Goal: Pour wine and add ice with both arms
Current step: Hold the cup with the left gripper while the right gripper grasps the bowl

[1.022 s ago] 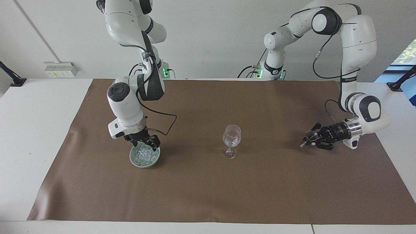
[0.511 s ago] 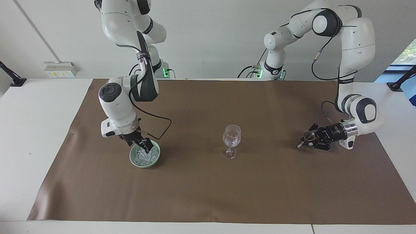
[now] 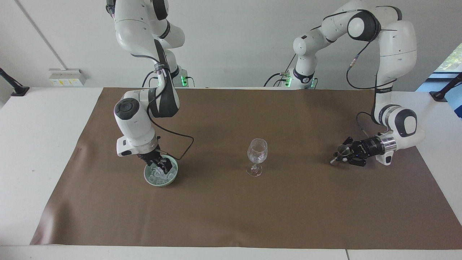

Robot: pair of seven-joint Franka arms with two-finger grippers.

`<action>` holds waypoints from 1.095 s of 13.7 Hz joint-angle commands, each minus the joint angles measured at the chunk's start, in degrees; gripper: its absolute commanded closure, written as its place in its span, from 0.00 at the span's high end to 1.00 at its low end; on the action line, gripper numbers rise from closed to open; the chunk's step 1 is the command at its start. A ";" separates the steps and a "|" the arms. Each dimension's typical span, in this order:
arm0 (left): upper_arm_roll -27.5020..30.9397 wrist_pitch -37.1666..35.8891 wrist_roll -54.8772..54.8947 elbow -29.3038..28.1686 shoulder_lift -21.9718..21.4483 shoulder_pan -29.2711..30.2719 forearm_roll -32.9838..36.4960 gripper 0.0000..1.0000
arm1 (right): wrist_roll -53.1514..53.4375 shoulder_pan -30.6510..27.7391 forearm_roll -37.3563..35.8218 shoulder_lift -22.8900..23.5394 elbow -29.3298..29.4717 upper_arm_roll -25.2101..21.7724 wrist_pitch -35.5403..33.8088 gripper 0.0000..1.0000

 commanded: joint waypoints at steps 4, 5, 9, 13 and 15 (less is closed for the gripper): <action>-0.73 -1.12 1.43 -0.51 1.06 1.35 -1.27 0.05 | 1.98 -0.17 0.33 0.96 1.32 0.30 0.33 0.63; -0.73 -1.12 1.43 -0.51 1.15 1.35 -1.27 0.08 | 1.98 -0.17 0.33 0.96 1.32 0.30 0.33 0.60; -0.73 -1.12 1.34 -0.16 1.42 1.26 -1.18 0.24 | 1.98 -0.08 0.41 1.05 1.58 0.39 0.42 0.52; -0.64 -1.64 1.16 0.63 1.59 1.35 -0.75 0.41 | 1.80 -0.17 -0.28 1.13 1.67 0.30 0.16 0.28; -0.55 -1.73 0.90 1.24 1.59 1.43 0.04 0.63 | 1.37 0.09 -0.55 1.05 1.67 0.30 -0.11 0.00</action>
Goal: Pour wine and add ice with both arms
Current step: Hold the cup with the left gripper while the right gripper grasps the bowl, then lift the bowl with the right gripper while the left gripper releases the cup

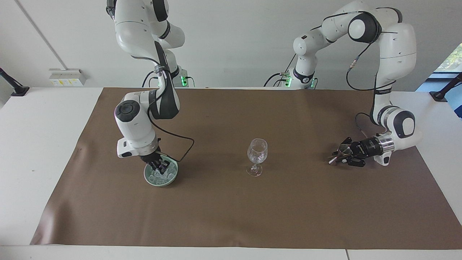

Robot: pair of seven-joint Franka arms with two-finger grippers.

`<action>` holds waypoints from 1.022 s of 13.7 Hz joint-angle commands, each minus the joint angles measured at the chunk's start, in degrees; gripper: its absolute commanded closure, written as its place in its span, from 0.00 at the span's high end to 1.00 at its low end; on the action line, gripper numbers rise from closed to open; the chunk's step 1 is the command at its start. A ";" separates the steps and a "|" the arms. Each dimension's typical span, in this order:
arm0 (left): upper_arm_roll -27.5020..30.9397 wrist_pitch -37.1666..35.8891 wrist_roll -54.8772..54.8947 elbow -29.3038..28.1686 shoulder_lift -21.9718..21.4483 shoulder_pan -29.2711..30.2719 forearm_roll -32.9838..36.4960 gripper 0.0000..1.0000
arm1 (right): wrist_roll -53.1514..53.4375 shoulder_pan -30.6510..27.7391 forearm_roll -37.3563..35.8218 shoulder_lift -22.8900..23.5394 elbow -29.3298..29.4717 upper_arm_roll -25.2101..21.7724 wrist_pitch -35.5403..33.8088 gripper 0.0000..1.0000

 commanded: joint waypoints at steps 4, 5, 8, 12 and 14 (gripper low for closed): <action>-0.55 -1.49 -0.07 3.76 0.54 1.61 4.53 1.00 | -0.05 -0.06 -1.64 0.52 6.58 0.21 -6.58 0.00; -0.46 -1.66 -0.16 4.73 0.45 1.70 5.77 1.00 | -1.18 0.02 -1.55 0.17 8.52 0.30 -8.18 0.00; -0.73 -2.89 -1.03 8.06 0.02 2.67 10.24 1.00 | -4.52 0.99 -1.37 -3.95 8.71 2.13 -8.72 0.00; -1.25 -4.30 -1.91 12.99 -0.25 3.28 16.58 1.00 | -9.71 2.30 -1.64 -6.77 8.98 9.25 -9.16 0.00; -1.34 -4.21 -1.83 15.36 -1.73 3.28 19.48 1.00 | -11.38 3.36 -1.55 -6.86 11.25 11.80 -8.55 0.00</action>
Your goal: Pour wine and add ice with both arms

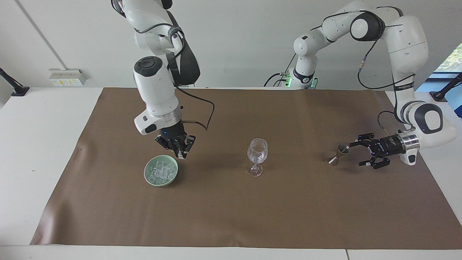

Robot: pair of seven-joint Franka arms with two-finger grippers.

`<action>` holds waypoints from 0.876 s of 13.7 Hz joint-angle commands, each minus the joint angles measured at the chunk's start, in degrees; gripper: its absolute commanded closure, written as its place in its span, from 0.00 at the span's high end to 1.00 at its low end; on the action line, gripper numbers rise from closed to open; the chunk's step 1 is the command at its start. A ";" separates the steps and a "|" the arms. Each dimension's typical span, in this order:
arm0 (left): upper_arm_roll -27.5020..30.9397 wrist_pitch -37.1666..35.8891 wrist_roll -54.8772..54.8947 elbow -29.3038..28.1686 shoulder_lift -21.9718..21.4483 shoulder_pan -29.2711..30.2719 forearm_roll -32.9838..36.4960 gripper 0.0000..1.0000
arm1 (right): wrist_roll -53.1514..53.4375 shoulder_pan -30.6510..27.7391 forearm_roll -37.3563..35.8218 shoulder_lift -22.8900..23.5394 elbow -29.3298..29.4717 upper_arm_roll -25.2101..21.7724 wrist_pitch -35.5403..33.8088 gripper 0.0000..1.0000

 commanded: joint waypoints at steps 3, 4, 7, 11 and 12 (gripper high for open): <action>-0.85 -1.00 -0.78 6.33 -4.37 0.23 7.98 1.00 | -4.41 2.99 -0.71 -0.03 2.98 3.40 2.33 0.00; -0.85 -1.00 -0.43 7.04 -4.98 0.06 8.78 1.00 | -4.41 4.13 -0.45 -0.03 2.98 3.49 4.17 0.00; -3.30 -1.09 0.02 11.95 -5.69 0.06 15.35 1.00 | -3.88 7.29 0.08 -0.03 3.07 3.93 6.91 0.00; -4.01 -0.30 2.20 14.61 -8.67 -0.56 21.43 1.00 | -3.71 8.62 -0.01 -0.03 3.25 7.96 7.35 0.00; -4.01 0.40 2.91 14.52 -9.90 -0.91 22.57 1.00 | -3.53 8.71 -0.10 -0.03 3.25 8.23 7.35 0.00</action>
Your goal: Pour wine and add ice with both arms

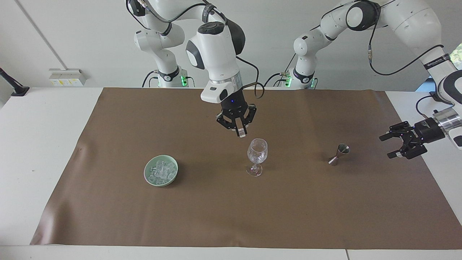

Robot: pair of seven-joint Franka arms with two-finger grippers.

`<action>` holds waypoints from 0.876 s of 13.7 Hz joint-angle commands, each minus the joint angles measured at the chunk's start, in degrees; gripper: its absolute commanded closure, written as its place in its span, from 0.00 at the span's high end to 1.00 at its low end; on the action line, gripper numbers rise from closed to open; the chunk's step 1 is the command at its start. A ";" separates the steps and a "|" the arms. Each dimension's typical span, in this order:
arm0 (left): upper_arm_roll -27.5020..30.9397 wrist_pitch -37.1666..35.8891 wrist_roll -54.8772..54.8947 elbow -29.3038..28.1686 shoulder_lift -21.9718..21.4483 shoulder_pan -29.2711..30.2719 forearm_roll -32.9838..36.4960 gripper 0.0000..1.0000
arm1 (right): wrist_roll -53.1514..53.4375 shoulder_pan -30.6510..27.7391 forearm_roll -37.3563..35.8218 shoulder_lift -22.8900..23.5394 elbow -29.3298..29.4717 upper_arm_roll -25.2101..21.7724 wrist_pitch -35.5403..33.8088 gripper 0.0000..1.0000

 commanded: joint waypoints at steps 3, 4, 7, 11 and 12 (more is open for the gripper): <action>0.28 1.91 5.74 -0.02 -5.64 -2.07 6.56 1.00 | -0.68 -0.61 0.03 0.45 0.62 1.88 3.19 0.00; 0.28 2.09 6.97 -0.02 -6.69 -2.68 7.97 1.00 | -0.68 -0.61 -0.05 0.45 0.62 1.88 3.28 0.00; 0.37 4.19 9.17 -0.37 -10.03 -4.09 10.87 1.00 | -0.33 0.54 -0.40 1.33 0.62 1.88 4.59 0.00; 0.37 4.29 17.34 -0.19 -12.50 -6.11 16.77 1.00 | -0.94 0.18 -0.49 1.59 0.54 1.88 4.86 0.00; 0.37 4.29 18.23 -0.28 -13.03 -6.47 17.81 1.00 | -0.94 0.18 -0.58 2.20 0.54 1.88 5.47 0.00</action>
